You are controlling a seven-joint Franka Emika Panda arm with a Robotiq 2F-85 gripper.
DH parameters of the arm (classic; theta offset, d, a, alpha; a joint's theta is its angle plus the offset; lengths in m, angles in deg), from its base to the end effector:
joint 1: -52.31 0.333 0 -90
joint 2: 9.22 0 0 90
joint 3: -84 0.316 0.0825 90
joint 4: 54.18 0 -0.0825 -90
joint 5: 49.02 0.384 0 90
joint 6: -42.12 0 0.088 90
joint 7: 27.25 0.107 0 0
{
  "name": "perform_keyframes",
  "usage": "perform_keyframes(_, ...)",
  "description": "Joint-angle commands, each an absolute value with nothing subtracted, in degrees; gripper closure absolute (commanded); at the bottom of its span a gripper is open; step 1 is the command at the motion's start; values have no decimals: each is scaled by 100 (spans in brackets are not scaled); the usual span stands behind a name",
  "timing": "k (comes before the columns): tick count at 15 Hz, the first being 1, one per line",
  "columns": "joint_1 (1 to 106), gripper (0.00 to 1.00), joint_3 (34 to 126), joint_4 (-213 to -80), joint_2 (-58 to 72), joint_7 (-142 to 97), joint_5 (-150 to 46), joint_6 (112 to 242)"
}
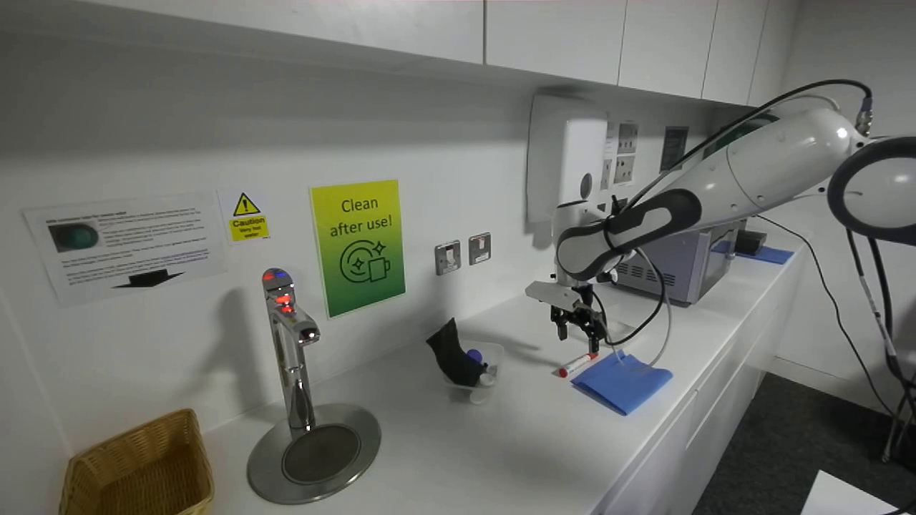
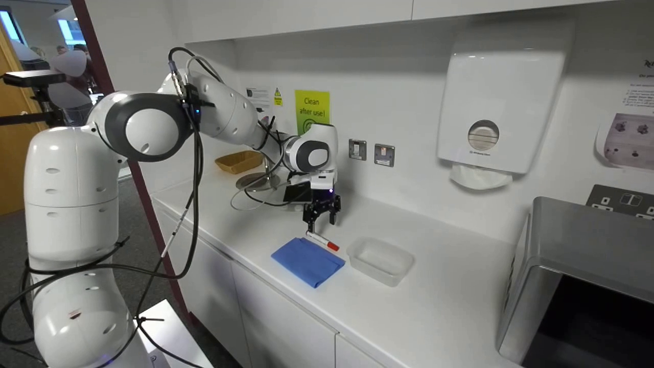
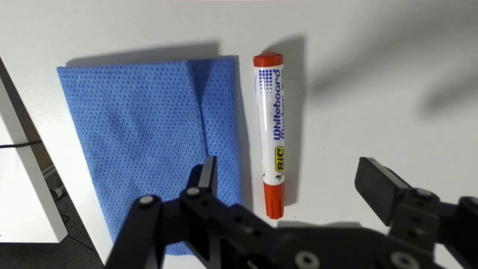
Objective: Put the marker inside the container
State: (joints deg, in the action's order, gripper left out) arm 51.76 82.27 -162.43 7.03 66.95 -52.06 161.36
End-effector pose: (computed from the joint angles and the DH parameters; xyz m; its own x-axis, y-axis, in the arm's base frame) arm 0.6081 -0.0260 0.3493 -0.0814 -0.9949 0.0588 -0.9923 0.0864 0.0883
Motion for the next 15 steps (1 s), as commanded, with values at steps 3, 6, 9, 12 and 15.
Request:
perform_keyframes(3,5374,0,8090,-15696,1095,6736,-5260,15884)
perform_keyframes(6,5440,0,8080,-15557,1203,6721,-5254,15843)
perform_keyframes(9,5487,0,8084,-15466,1281,6691,-5256,15813)
perform_keyframes(12,5527,0,8100,-15385,1353,6637,-5229,15734)
perform_keyframes(15,5562,0,8122,-15401,1356,6566,-5214,15656)
